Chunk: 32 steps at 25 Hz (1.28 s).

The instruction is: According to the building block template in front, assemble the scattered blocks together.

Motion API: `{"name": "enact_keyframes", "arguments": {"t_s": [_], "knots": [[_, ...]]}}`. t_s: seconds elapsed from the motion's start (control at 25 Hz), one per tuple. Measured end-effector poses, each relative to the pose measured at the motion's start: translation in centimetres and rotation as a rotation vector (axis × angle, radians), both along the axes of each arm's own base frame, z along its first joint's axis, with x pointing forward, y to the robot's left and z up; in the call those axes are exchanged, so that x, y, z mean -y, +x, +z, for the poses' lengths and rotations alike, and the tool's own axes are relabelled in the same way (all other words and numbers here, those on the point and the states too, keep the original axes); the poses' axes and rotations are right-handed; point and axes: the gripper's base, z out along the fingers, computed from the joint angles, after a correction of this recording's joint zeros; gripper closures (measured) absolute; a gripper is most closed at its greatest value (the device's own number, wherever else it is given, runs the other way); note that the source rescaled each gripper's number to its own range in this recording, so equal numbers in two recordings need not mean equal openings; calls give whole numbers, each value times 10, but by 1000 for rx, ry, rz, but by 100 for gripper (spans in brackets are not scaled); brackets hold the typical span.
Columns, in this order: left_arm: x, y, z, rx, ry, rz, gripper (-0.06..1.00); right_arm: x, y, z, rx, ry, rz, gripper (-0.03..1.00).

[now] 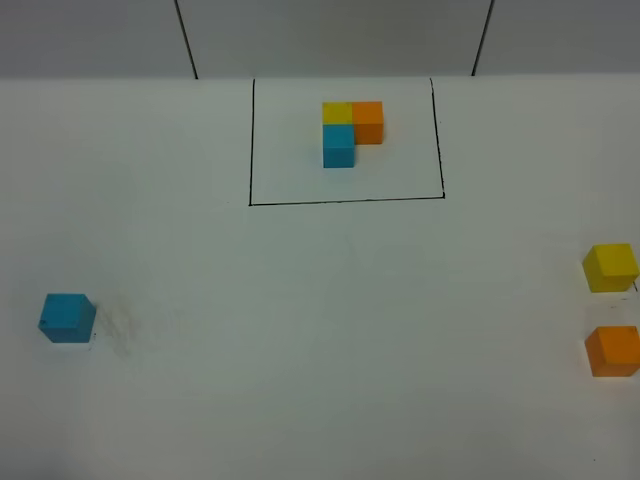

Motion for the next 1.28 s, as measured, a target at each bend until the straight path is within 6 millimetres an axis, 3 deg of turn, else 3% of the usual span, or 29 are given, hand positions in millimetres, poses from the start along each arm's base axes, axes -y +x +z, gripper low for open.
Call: {"name": "enact_keyframes", "arguments": {"t_s": [0.92,1.12,1.28], "knots": [[-4,4,2,-24,12,47,25,0,0,0,0,0,0,97],[-13,28,34,-109,-5,187,18,0,0,0,0,0,0,97],[-16,72,61,-231,19,226,18,0,0,0,0,0,0,97]]}}
